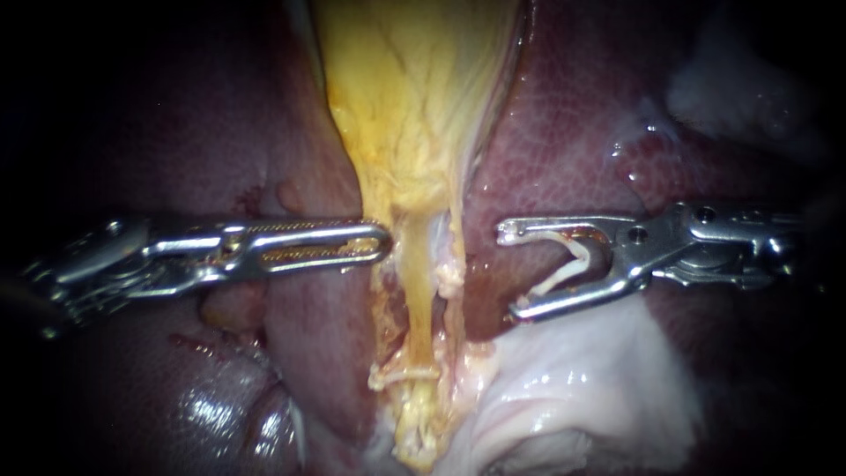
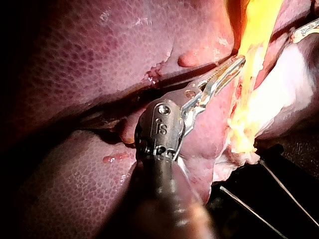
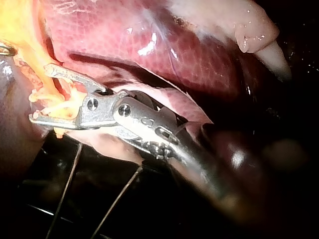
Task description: Clipping second clip left tube
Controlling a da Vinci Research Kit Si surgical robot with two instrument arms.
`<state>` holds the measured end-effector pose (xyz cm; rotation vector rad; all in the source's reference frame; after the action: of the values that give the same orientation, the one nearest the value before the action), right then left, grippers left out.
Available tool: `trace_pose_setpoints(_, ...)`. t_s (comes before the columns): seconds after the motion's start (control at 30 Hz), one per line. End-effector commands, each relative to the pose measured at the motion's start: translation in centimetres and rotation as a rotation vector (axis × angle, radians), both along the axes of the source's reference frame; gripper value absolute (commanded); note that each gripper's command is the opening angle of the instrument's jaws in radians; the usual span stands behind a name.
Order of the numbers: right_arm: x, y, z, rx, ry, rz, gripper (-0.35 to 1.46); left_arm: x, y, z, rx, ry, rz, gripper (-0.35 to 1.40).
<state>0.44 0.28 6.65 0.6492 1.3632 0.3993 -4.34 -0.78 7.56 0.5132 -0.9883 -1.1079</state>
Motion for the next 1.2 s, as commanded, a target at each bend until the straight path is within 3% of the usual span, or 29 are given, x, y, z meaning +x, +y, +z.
trace_pose_setpoints(0.03,0.0,0.0,-0.01,0.0,0.0,0.0,0.6,0.02,0.01,-0.02,0.001,-0.001,0.001,-0.35)
trace_pose_setpoints(0.2,0.01,-0.02,0.0,-0.002,0.0,-0.001,0.6,0.24,0.15,-0.28,0.011,0.001,-0.003,-0.35)
trace_pose_setpoints(0.37,0.07,-0.1,0.06,-0.009,0.003,-0.003,0.6,0.65,0.35,-0.68,0.004,-0.008,-0.052,-0.35)
trace_pose_setpoints(0.47,0.17,-0.2,0.15,-0.018,0.011,-0.008,0.6,0.81,0.41,-0.82,0.002,-0.011,-0.07,-0.35)
trace_pose_setpoints(0.73,0.62,-0.62,0.71,0.004,0.046,-0.029,0.6,0.84,0.36,-0.92,0.001,-0.008,-0.076,-0.35)
trace_pose_setpoints(0.87,0.8,-0.81,1.06,0.029,0.032,-0.05,0.6,0.84,0.33,-0.95,0.0,-0.009,-0.08,-0.35)
trace_pose_setpoints(1.2,1.02,-0.94,1.47,0.05,0.016,-0.065,0.6,0.81,0.29,-1.01,0.005,-0.01,-0.084,-0.35)
